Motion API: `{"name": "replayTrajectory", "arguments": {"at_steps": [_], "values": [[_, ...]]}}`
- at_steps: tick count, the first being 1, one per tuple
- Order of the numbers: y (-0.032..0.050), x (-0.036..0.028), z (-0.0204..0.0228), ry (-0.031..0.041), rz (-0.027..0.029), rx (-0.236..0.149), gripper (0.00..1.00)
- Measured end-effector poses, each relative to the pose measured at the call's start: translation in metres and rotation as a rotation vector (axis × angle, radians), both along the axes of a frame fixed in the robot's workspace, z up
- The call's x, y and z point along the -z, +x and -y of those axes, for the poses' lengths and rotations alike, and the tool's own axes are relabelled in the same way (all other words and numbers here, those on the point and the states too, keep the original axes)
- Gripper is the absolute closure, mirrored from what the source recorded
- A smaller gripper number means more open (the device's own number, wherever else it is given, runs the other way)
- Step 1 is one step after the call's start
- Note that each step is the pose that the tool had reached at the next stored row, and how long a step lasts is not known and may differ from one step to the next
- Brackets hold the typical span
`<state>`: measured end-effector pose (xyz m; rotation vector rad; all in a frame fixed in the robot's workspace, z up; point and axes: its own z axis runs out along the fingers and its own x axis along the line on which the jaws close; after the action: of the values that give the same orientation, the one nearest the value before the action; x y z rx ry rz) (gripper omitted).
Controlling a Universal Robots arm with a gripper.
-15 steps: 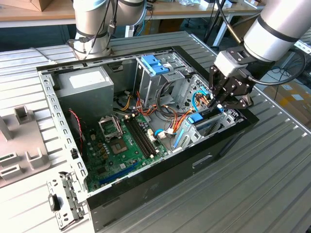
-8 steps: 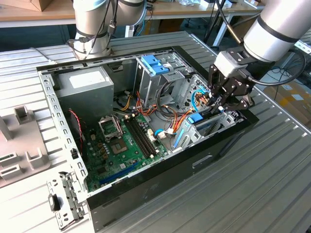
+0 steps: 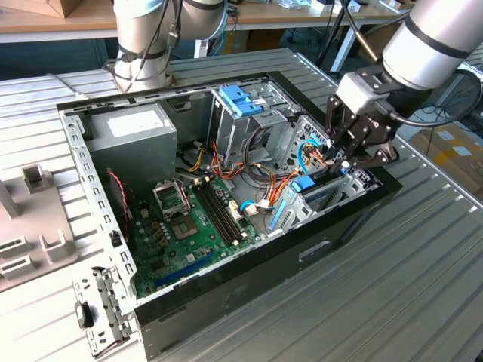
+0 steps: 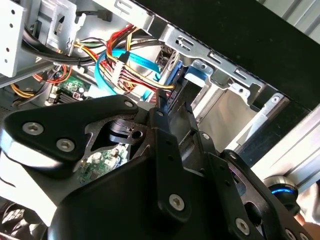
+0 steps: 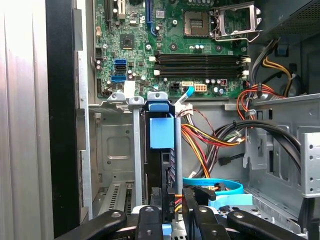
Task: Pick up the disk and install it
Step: 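Insert the first disk wire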
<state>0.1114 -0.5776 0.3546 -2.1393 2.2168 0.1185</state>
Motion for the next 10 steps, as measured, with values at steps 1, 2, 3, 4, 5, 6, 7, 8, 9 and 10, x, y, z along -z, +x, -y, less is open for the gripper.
{"name": "replayTrajectory", "arguments": {"at_steps": [1, 2, 3, 4, 5, 6, 7, 8, 9, 10], "values": [[0.0000, -0.0022, 0.0000, 0.0006, 0.0000, 0.000, 0.69], [0.0000, -0.0040, 0.0000, 0.0011, 0.0000, 0.000, 0.69], [0.0000, -0.0071, 0.0000, 0.0025, 0.0000, 0.000, 0.69], [0.0000, -0.0094, 0.0000, 0.0033, 0.0000, 0.000, 0.69], [0.0000, -0.0098, -0.0002, 0.0035, 0.0000, 0.000, 0.69], [0.0000, -0.0100, -0.0007, 0.0034, 0.0000, 0.000, 0.69], [0.0000, -0.0100, -0.0012, 0.0032, 0.0000, 0.000, 0.71], [0.0001, -0.0095, -0.0016, 0.0036, -0.0004, 0.000, 0.78], [0.0004, -0.0086, -0.0020, 0.0034, -0.0021, 0.000, 0.89], [0.0007, -0.0079, -0.0020, 0.0033, -0.0035, 0.000, 0.89]]}}
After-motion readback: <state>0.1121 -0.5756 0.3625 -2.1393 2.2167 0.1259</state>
